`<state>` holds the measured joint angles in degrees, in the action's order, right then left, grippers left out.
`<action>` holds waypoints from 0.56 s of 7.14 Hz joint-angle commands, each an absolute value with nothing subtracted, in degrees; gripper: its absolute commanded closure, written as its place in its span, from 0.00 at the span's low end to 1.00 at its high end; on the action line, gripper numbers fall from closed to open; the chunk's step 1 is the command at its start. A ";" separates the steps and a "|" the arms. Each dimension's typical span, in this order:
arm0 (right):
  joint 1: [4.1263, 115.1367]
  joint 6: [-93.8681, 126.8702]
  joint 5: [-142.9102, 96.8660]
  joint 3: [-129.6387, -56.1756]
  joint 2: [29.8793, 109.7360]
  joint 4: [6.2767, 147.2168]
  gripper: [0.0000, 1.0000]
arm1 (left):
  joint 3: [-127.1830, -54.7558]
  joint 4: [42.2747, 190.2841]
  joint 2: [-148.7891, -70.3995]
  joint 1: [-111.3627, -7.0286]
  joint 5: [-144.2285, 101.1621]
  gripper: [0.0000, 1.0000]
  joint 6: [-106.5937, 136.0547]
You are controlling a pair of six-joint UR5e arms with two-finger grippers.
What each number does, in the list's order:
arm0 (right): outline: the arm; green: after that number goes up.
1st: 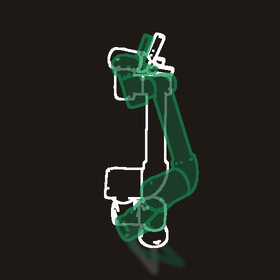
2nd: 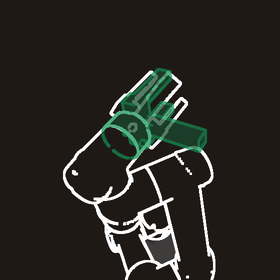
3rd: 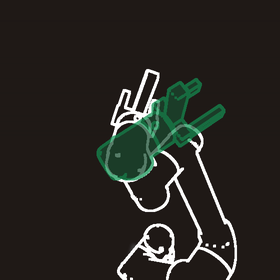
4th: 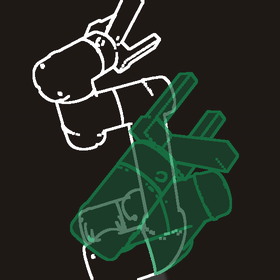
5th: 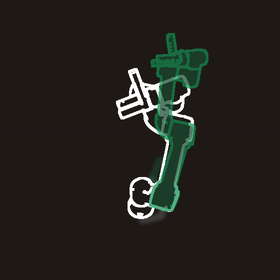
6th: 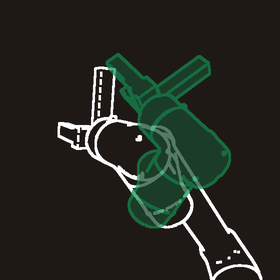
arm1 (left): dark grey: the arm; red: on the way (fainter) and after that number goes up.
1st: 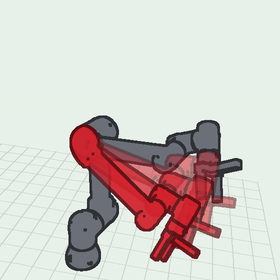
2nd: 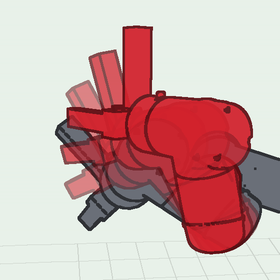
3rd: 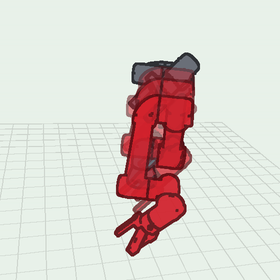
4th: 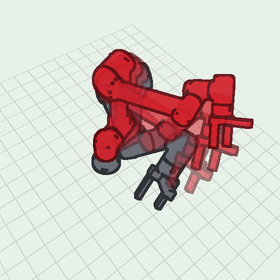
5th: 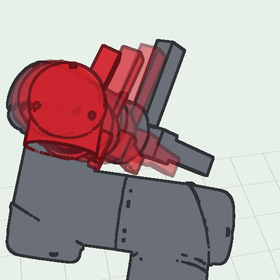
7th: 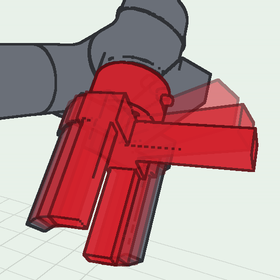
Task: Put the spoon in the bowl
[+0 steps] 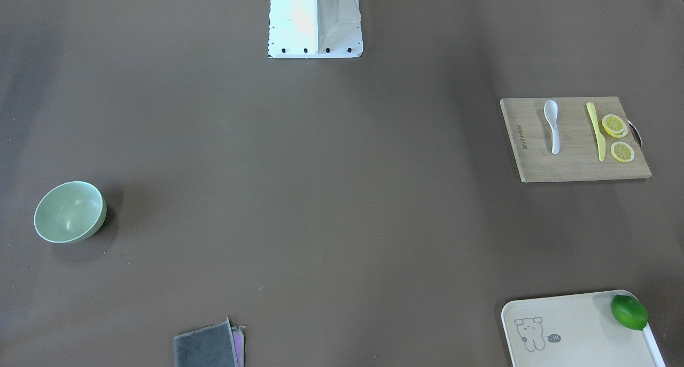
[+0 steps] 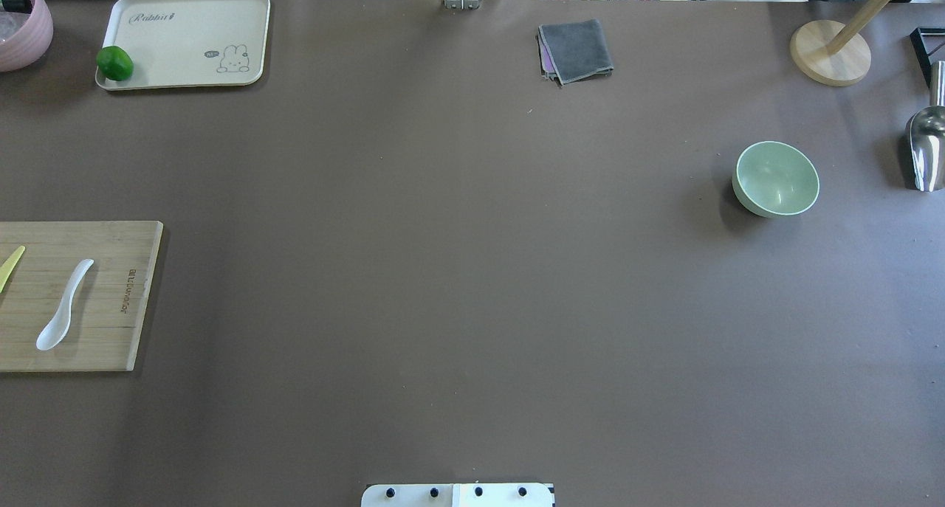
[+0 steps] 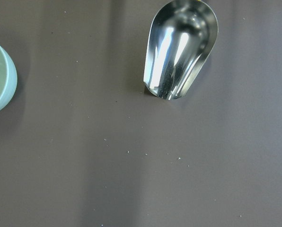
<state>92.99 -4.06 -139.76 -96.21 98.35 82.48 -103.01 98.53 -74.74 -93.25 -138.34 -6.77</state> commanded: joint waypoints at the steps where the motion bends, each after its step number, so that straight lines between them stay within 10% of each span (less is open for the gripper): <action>1: 92.99 -3.96 -139.83 -96.24 98.35 82.44 0.00 | -103.01 98.53 -74.62 -93.25 -138.34 0.02 -6.77; 4: 92.99 -3.96 -139.83 -96.24 98.26 82.27 0.00 | -103.10 98.61 -74.62 -93.25 -138.43 0.02 -6.51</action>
<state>92.99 -3.96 -139.87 -96.24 98.33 82.36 -103.08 98.55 -74.62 -93.25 -138.36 -6.73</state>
